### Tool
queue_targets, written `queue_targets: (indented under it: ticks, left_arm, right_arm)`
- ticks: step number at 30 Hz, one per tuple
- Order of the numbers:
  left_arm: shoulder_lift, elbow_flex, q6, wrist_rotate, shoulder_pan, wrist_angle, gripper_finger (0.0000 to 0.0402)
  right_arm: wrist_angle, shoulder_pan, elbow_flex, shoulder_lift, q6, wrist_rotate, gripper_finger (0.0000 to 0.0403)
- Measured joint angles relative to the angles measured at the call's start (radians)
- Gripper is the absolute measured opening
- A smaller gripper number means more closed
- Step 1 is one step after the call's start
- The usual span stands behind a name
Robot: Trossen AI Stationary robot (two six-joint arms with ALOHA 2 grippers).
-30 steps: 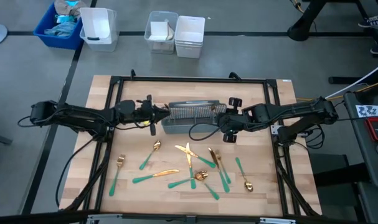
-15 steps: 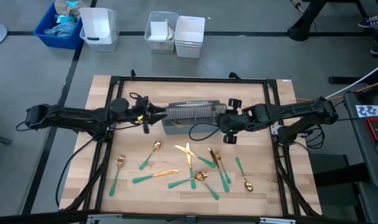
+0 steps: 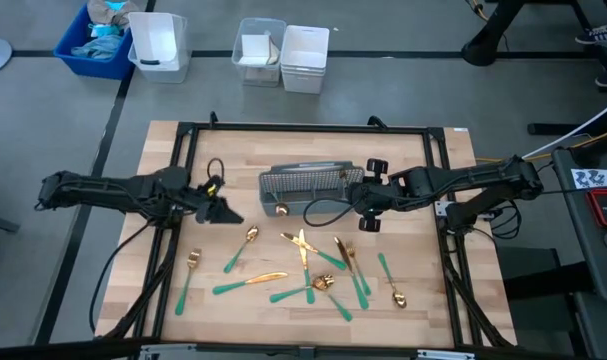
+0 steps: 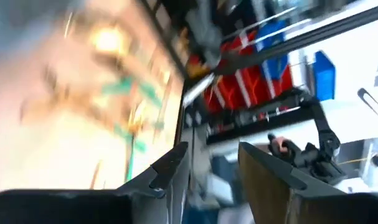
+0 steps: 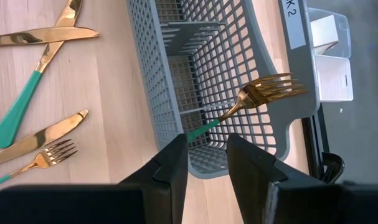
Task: Sort silverware
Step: Put the green spoon in the gray silverware basket
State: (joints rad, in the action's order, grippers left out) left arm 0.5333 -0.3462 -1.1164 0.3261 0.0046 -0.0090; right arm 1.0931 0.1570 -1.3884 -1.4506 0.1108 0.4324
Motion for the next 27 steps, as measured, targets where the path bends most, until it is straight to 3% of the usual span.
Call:
queue_targets:
  ticks: [6,12,16,27]
  left_arm:
    - [0.015,0.0,-0.227,-0.046,-0.113,-0.189,0.0131]
    - [0.085,-0.008,-0.318,-0.1,-0.21,-0.282,0.013]
    - [0.177,-0.035,-0.308,-0.163,-0.265,-0.318,0.013]
    - [0.535,-0.122,-0.093,-0.383,-0.319,-0.363,0.013]
  right_arm:
    - [-0.001,0.0,0.0,0.0,0.0,0.0,0.0113]
    - [-0.018,0.0,0.0,0.0,0.0,0.0,0.0113]
    - [-0.038,0.0,0.0,0.0,-0.001,0.0,0.0113]
    - [-0.033,0.0,0.0,0.006,0.008,0.0,0.0113]
